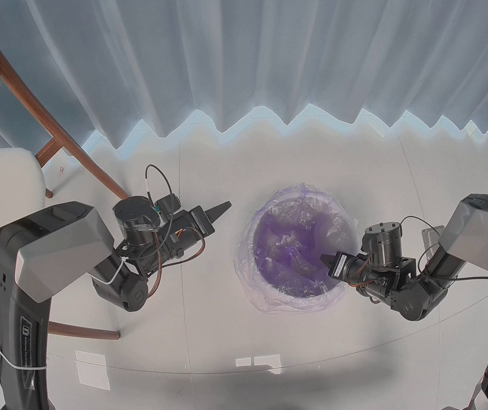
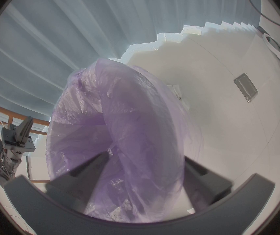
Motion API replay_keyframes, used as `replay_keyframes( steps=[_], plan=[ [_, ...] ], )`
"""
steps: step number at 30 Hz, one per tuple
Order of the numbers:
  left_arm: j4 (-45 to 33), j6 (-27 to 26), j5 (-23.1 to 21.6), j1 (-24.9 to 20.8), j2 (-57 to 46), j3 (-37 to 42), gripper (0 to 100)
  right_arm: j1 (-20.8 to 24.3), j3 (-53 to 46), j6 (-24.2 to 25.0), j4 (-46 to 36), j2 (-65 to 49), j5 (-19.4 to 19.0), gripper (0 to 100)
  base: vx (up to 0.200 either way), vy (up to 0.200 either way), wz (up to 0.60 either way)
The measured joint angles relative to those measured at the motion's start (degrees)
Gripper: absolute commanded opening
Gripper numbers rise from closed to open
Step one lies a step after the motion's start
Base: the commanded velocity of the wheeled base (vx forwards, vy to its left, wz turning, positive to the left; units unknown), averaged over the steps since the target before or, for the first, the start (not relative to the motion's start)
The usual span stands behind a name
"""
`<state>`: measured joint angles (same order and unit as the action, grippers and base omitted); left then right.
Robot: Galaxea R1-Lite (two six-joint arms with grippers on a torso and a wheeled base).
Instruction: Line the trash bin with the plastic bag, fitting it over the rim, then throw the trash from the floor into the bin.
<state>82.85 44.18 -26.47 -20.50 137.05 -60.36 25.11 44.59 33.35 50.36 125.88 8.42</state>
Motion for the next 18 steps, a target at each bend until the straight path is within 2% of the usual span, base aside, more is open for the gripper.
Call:
replay_keyframes(
  steps=[5, 10, 18],
  plan=[
    [-1.0, 0.0, 0.0, 1.2, -0.9, -0.2, 0, 0.1, 0.7, -2.5, 0.0, 0.4, 0.0, 0, 0.0, 0.0, 0.0],
    [-7.0, 0.2, -0.1, 2.3, -3.3, -0.7, 0, 0.1, 0.5, -8.9, 1.6, 0.4, -1.1, 0, 0.0, 0.0, 0.0],
    [-11.7, 0.0, -0.1, 3.2, -8.4, -0.1, 0, 1.5, 0.2, -18.4, 9.2, 1.9, -8.2, 0, 0.0, 0.0, 0.0]
  ],
)
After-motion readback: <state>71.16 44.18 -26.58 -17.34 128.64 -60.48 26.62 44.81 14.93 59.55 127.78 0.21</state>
